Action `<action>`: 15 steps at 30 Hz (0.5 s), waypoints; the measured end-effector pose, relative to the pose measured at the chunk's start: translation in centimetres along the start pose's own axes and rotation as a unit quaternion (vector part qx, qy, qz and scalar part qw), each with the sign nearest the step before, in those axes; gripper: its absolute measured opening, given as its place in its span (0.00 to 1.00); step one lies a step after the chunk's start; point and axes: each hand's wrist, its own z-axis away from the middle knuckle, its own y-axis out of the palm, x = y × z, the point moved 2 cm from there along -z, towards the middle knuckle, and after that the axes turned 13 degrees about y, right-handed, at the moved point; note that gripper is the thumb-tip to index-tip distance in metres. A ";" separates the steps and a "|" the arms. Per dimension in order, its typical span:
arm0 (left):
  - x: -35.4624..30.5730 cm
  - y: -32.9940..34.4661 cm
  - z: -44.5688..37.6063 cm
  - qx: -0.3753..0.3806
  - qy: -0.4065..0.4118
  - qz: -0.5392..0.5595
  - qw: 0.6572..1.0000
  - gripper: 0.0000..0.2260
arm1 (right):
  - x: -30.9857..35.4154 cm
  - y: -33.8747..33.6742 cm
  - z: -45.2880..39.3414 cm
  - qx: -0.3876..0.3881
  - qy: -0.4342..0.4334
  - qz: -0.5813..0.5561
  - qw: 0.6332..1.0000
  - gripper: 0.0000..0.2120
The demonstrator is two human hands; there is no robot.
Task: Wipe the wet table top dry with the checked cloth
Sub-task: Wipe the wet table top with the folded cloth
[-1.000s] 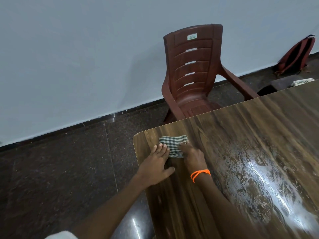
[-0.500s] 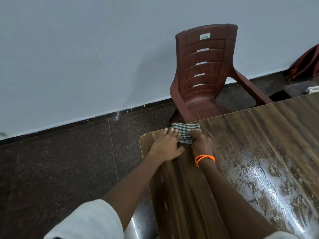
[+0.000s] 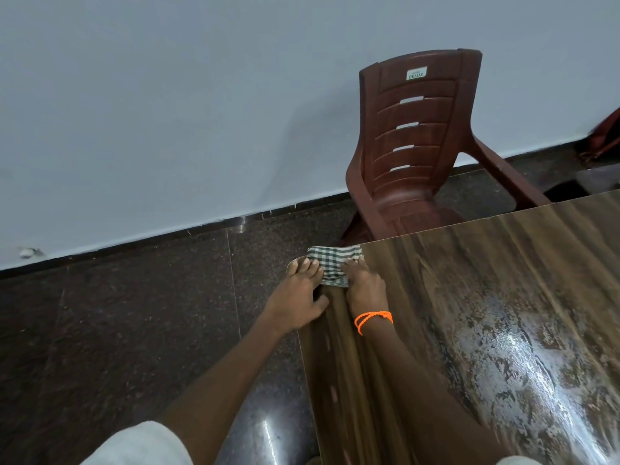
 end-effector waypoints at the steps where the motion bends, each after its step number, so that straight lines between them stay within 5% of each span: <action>1: -0.1 0.0 0.7 -0.007 -0.004 0.011 1.000 0.32 | 0.2 0.2 0.4 0.004 -0.004 -0.007 1.000 0.16; 15: -3.2 1.7 6.6 0.019 -0.016 -0.018 1.000 0.37 | -0.6 0.3 5.7 0.076 -0.025 0.019 0.997 0.20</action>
